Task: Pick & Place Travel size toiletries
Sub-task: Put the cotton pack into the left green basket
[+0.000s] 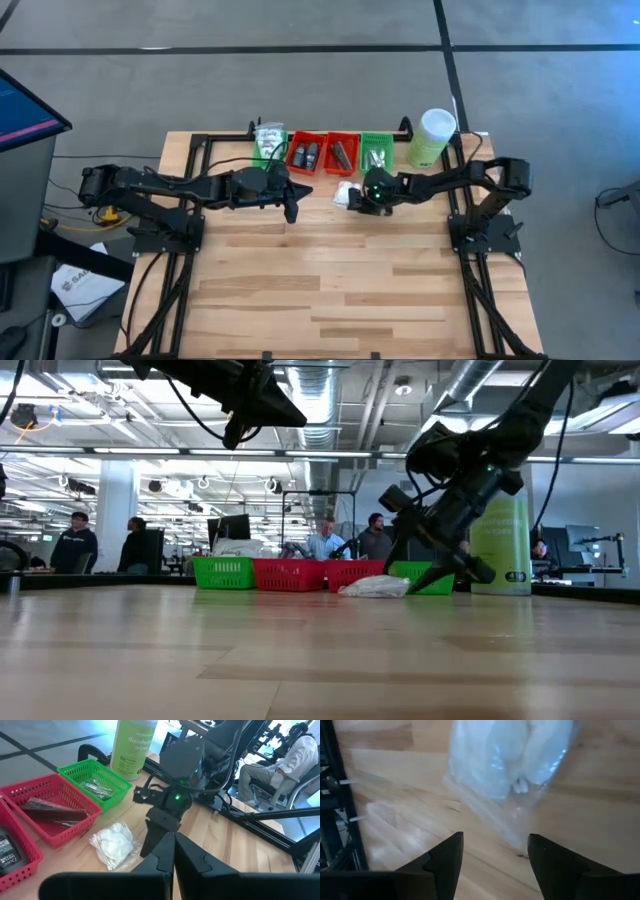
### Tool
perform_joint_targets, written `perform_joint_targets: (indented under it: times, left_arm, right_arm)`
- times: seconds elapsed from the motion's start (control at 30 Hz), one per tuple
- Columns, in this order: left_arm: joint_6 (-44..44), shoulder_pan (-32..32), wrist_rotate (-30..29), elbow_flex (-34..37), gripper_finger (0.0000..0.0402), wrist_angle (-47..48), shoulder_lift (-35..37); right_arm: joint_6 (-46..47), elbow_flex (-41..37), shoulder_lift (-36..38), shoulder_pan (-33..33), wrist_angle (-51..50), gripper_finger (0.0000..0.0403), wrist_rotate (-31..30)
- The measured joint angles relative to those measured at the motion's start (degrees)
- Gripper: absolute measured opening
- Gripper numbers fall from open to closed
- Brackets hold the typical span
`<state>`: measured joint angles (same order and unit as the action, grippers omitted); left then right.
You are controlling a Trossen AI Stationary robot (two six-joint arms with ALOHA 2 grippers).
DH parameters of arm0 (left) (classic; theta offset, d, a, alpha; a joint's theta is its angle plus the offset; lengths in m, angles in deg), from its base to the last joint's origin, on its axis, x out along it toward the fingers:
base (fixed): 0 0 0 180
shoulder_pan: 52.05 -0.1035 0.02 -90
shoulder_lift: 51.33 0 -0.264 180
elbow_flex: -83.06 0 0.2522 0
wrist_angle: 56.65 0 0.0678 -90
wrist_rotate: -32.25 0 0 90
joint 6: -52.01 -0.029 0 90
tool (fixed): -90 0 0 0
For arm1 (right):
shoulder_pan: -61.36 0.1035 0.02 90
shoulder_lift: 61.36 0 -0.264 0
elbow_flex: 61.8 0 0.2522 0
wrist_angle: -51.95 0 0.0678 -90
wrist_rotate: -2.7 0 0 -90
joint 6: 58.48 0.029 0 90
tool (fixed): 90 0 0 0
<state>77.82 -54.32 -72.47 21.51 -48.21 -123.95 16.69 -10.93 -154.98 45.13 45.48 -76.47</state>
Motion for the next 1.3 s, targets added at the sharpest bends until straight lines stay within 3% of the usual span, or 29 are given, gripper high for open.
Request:
perform_joint_targets:
  times: [0.27, 0.7, 0.87, 1.0, 1.07, 1.3]
  left_arm:
    - [1.5, 0.5, 0.0, 0.0, 0.0001, 0.0, 0.0]
    - [1.9, 0.4, 0.0, 0.0, 0.0001, 0.0, 0.0]
    - [1.9, 0.4, 0.0, 0.0, 0.0001, 0.0, 0.0]
    - [1.9, 0.4, 0.0, 0.0, 0.0001, 0.0, 0.0]
    - [1.9, 0.4, 0.0, 0.0, 0.0001, 0.0, 0.0]
    - [1.2, 0.4, 0.4, 0.0, 0.0001, 0.7, 0.0]
  right_arm:
    - [2.5, 0.0, -4.8, 0.5, 7.0, 0.0191, 1.4]
    - [2.4, 0.0, -5.0, 0.4, 6.9, 0.0137, -1.0]
    - [2.4, 0.0, -5.1, 0.4, 6.4, 0.0097, -2.0]
    - [0.3, -0.1, -5.1, 0.4, 6.3, 0.0034, -1.9]
    - [-1.9, -0.1, -5.1, 0.4, 6.4, 0.0010, -1.0]
    - [-4.9, -0.1, -1.9, 1.2, 6.5, 0.0004, 7.3]
